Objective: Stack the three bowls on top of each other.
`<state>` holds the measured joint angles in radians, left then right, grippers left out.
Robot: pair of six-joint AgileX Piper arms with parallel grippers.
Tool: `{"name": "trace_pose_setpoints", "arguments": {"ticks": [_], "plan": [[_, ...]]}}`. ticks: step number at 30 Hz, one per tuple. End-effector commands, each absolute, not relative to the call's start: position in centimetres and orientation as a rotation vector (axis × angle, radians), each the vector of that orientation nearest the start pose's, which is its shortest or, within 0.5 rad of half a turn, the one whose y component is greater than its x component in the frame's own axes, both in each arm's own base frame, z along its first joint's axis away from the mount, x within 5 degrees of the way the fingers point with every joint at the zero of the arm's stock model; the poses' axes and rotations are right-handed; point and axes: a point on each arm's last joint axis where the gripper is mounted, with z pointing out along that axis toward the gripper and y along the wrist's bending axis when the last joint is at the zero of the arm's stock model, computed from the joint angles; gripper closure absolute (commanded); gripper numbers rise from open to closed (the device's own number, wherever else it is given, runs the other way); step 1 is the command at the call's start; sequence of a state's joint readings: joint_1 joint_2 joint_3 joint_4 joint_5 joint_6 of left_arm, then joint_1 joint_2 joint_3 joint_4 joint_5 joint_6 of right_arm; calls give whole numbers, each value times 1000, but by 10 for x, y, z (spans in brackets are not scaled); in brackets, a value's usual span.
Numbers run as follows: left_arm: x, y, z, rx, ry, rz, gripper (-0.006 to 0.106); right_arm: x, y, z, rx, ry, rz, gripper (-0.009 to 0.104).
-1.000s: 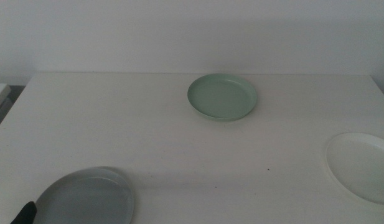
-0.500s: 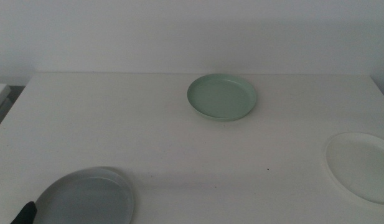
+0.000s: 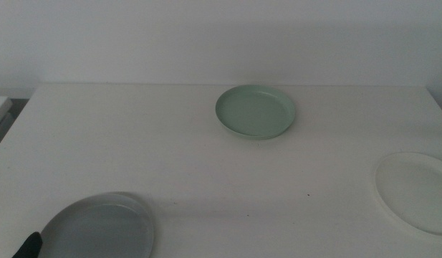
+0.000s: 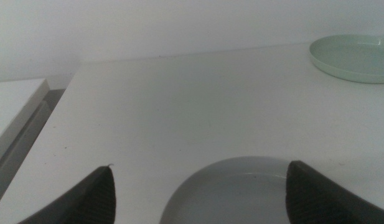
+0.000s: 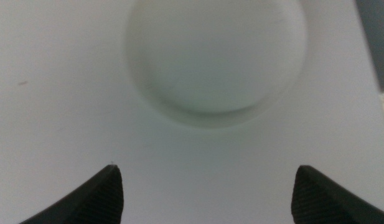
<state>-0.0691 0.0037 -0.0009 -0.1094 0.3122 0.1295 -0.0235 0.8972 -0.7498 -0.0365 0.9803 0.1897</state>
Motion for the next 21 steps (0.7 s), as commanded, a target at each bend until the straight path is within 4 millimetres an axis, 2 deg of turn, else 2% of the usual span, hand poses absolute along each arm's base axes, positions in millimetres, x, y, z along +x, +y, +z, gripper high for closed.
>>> {"name": "trace_pose_setpoints", "arguments": {"ticks": [1, 7, 11, 16, 21], "plan": [[54, -7, 186, 105, 1778, -60, 7, 171, -13, 300, 278, 2624, -70, 2], [54, -7, 186, 105, 1778, -60, 7, 228, -31, 294, 375, 2726, -87, 2], [54, -7, 186, 105, 1778, -60, 7, 260, -61, 281, 486, 2775, -3, 2], [54, -7, 186, 105, 1778, -60, 7, 289, -100, 240, 637, 2880, 5, 2], [54, -7, 186, 105, 1778, -60, 7, 308, -120, 196, 713, 2946, 17, 3]]}}
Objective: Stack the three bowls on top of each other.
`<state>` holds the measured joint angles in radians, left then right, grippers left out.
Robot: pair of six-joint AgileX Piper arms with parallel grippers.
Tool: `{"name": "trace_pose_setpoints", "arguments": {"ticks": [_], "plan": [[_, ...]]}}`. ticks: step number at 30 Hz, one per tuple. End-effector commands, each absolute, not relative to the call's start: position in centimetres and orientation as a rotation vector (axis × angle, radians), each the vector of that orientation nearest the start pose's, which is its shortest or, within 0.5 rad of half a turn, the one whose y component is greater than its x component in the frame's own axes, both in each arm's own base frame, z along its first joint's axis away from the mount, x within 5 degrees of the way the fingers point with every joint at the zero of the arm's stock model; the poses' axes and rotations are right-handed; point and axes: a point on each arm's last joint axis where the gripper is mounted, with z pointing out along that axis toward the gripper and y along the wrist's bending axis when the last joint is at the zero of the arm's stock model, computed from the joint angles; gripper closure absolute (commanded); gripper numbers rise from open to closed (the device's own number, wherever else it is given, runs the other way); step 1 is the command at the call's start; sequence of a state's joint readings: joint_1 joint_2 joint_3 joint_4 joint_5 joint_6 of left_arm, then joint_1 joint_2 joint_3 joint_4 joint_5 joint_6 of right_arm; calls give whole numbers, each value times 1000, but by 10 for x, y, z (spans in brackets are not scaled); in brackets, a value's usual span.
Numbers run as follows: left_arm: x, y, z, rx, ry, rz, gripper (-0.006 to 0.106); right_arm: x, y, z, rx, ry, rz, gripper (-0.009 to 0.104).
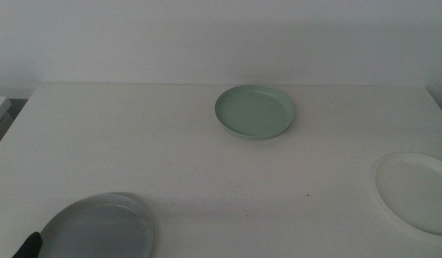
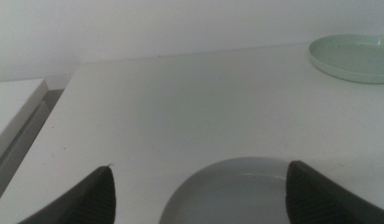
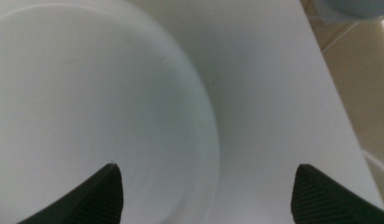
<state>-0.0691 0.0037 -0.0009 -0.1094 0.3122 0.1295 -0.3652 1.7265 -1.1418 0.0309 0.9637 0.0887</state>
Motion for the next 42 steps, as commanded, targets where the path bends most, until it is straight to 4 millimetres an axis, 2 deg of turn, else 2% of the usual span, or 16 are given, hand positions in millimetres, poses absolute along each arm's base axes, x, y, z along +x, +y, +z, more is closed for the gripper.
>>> {"name": "trace_pose_setpoints", "arguments": {"ticks": [1, 6, 11, 14, 20, 21, 23, 27, 30, 34, 38, 42], "plan": [[54, -7, 186, 105, 1778, -60, 7, 311, -121, 187, 716, 2968, 17, 5], [54, -7, 186, 105, 1778, -60, 7, 320, -126, 153, 736, 3029, 24, 17], [54, -7, 186, 105, 1778, -60, 7, 322, -128, 136, 729, 3066, 2, 34], [54, -7, 186, 105, 1778, -60, 7, 323, -130, 135, 710, 3061, -21, 52], [54, -7, 186, 105, 1778, -60, 7, 322, -131, 135, 688, 3069, -48, 94], [54, -7, 186, 105, 1778, -60, 7, 322, -131, 135, 684, 3077, -55, 98], [54, -7, 186, 105, 1778, -60, 7, 319, -132, 139, 676, 3089, -67, 98], [54, -7, 186, 105, 1778, -60, 7, 315, -128, 169, 679, 3027, -71, 98], [54, -7, 186, 105, 1778, -60, 7, 314, -109, 206, 640, 2930, 4, 98], [54, -7, 186, 105, 1778, -60, 7, 319, -60, 246, 442, 2842, 162, 98], [54, -7, 186, 105, 1778, -60, 7, 332, 1, 256, 225, 2845, 299, 98], [54, -7, 186, 105, 1778, -60, 7, 345, 60, 250, 46, 2842, 407, 98]]}}
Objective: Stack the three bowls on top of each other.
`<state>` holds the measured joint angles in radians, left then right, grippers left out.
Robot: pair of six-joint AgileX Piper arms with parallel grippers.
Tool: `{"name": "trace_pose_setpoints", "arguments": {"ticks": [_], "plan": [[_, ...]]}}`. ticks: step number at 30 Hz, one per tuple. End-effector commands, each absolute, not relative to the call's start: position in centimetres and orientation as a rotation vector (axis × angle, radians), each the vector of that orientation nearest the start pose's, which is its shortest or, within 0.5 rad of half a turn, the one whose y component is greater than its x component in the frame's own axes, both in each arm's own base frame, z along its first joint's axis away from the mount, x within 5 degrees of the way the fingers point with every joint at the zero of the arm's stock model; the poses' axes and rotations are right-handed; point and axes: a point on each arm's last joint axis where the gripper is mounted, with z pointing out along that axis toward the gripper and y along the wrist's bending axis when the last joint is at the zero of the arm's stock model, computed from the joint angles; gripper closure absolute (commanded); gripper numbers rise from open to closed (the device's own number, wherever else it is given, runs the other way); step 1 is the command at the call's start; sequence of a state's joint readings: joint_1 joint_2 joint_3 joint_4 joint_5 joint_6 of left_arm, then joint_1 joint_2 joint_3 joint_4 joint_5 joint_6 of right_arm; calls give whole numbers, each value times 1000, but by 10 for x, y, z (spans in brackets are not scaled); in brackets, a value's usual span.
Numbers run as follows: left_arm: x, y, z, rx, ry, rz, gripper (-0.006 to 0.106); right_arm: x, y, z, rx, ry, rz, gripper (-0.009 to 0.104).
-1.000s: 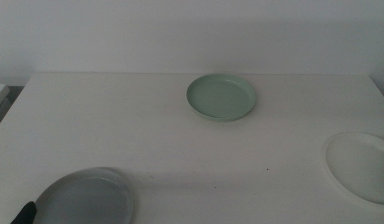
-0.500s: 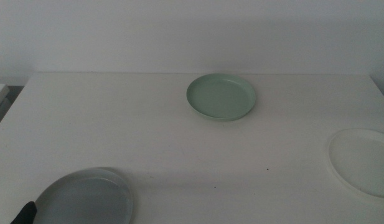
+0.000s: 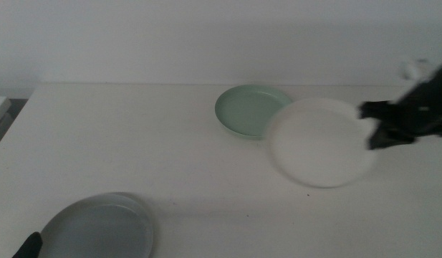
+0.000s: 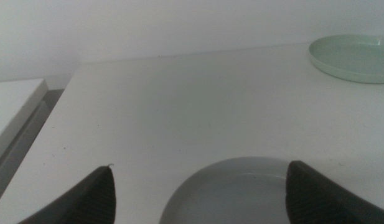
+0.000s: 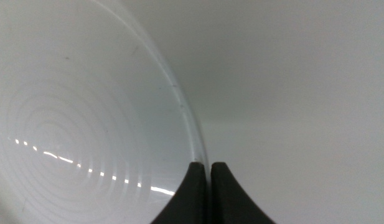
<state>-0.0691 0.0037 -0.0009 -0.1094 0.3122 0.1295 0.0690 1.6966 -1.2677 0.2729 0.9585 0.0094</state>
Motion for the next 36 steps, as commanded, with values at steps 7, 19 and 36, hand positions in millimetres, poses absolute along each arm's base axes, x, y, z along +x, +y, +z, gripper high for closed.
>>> {"name": "trace_pose_setpoints", "arguments": {"ticks": [7, 19, 36], "plan": [[54, -7, 186, 105, 1778, -60, 7, 367, 127, 218, -115, 2909, 516, 98], [54, -7, 186, 105, 1778, -60, 7, 381, 147, 170, -83, 2968, 554, 98], [54, -7, 186, 105, 1778, -60, 7, 386, 149, 146, -52, 3005, 549, 90]]}}
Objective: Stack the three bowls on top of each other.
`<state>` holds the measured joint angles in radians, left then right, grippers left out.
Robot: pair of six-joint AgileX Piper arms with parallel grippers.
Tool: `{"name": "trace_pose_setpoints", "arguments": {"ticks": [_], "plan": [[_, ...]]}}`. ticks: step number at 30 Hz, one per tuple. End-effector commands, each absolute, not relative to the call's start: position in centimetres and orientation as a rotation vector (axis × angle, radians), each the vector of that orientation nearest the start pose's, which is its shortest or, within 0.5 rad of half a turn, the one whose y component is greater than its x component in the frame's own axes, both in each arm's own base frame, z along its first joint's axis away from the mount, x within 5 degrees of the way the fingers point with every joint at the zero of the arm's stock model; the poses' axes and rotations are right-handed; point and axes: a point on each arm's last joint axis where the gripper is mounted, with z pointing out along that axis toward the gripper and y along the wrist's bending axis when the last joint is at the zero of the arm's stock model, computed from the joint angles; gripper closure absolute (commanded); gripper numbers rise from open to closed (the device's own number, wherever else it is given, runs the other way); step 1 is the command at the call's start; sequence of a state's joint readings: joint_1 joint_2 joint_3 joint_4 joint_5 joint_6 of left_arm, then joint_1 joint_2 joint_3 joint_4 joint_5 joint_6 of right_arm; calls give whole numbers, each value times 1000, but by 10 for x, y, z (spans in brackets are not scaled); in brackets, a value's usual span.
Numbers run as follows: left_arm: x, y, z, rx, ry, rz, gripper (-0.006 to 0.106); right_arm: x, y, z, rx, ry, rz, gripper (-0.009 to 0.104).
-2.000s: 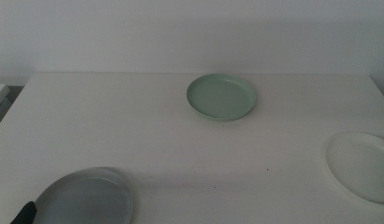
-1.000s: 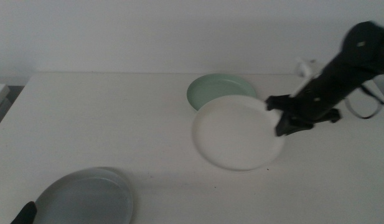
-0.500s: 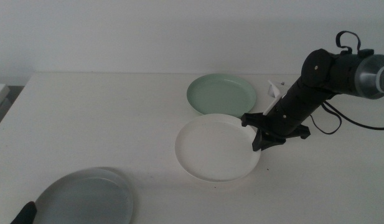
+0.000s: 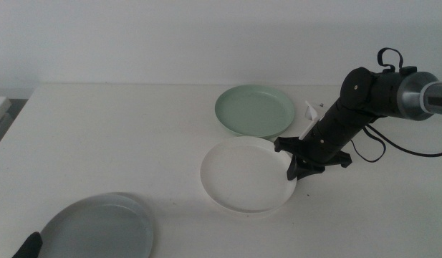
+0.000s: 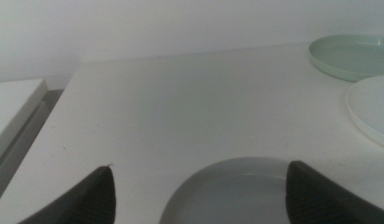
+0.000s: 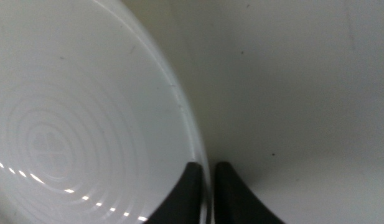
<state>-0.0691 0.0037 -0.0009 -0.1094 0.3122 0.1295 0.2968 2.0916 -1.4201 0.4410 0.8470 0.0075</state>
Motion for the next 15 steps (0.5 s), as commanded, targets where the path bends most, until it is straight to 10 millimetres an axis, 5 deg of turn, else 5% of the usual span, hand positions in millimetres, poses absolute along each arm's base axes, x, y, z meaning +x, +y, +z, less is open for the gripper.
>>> {"name": "trace_pose_setpoints", "arguments": {"ticks": [1, 5, 9, 15], "plan": [[54, -7, 186, 105, 1778, -60, 7, 386, 149, 146, -52, 3005, 549, 86], [54, -7, 186, 105, 1778, -60, 7, 384, 149, 149, -109, 3000, 547, 60], [54, -7, 186, 105, 1778, -60, 7, 388, 144, 180, -177, 2936, 526, 37], [54, -7, 186, 105, 1778, -60, 7, 422, 123, 235, -80, 2764, 230, 35]]}}
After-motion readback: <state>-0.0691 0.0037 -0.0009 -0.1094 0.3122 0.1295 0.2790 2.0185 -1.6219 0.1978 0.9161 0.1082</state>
